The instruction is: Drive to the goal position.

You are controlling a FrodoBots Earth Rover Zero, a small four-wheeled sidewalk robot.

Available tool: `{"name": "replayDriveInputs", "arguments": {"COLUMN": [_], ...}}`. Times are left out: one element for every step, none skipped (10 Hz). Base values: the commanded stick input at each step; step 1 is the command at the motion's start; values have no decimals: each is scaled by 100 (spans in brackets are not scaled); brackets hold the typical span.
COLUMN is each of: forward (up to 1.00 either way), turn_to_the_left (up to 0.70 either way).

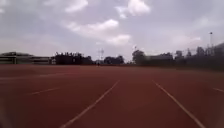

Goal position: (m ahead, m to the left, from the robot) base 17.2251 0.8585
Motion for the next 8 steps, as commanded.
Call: {"name": "replayDriveInputs", "arguments": {"forward": [45,45,45,45,45,45,45,45], "turn_to_the_left": [0,0,0,0,0,0,0,0]}}
